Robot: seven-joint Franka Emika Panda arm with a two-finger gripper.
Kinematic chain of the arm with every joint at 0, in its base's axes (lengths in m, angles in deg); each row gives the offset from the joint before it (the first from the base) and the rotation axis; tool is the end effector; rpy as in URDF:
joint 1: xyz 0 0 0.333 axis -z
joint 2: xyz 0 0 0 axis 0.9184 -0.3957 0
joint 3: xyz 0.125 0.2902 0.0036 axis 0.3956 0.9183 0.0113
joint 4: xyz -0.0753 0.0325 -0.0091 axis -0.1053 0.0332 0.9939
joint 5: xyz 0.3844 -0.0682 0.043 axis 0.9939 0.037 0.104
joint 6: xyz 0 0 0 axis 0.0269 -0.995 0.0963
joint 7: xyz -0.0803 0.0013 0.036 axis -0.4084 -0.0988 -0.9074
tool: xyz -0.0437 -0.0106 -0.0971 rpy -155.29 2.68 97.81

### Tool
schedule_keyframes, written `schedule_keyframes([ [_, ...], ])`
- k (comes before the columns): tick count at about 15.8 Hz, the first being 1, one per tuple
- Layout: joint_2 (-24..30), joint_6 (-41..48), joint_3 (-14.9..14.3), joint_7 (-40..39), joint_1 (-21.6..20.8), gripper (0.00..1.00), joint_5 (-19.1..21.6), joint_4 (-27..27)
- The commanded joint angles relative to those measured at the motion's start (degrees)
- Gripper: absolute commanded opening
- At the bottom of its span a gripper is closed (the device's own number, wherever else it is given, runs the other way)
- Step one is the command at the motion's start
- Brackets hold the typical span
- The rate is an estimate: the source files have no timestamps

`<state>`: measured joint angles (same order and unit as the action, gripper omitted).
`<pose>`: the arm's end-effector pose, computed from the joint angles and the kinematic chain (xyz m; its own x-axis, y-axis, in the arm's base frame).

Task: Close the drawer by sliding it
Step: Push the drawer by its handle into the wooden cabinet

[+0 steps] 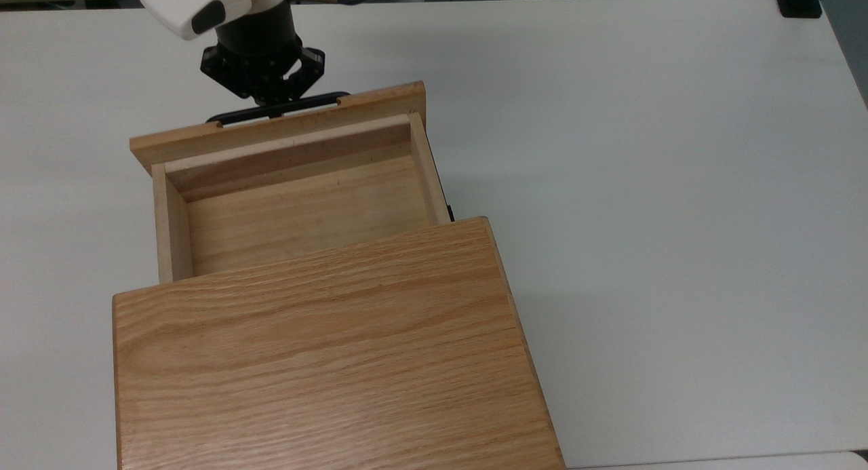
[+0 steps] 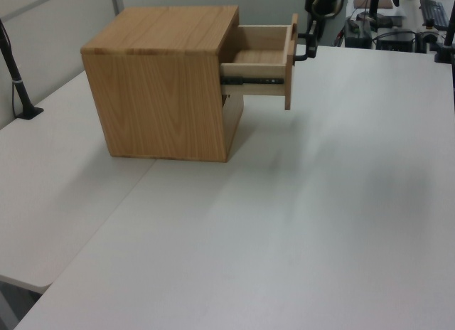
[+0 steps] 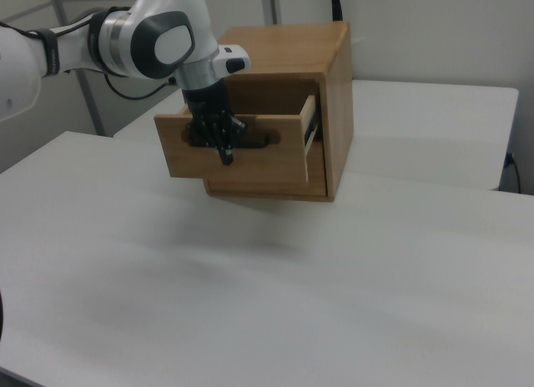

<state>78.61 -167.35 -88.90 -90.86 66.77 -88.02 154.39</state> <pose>0.6305 -0.0557 0.5444 0.9916 0.0544 0.1175 0.0478 -0.9972 0.0582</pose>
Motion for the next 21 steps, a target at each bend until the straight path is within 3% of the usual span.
schedule_keyframes([
  [1,-5.95,-1.63,-0.07,1.65,-1.82,0.0,-0.22,-6.77],
  [9,-12.55,-10.23,0.1,4.55,-4.47,0.0,-1.45,-15.65],
  [17,-16.85,-23.86,0.02,14.39,-5.87,0.0,-9.35,-16.98],
  [21,-16.69,-24.75,0.1,15.46,-5.87,0.0,-9.89,-16.8],
])
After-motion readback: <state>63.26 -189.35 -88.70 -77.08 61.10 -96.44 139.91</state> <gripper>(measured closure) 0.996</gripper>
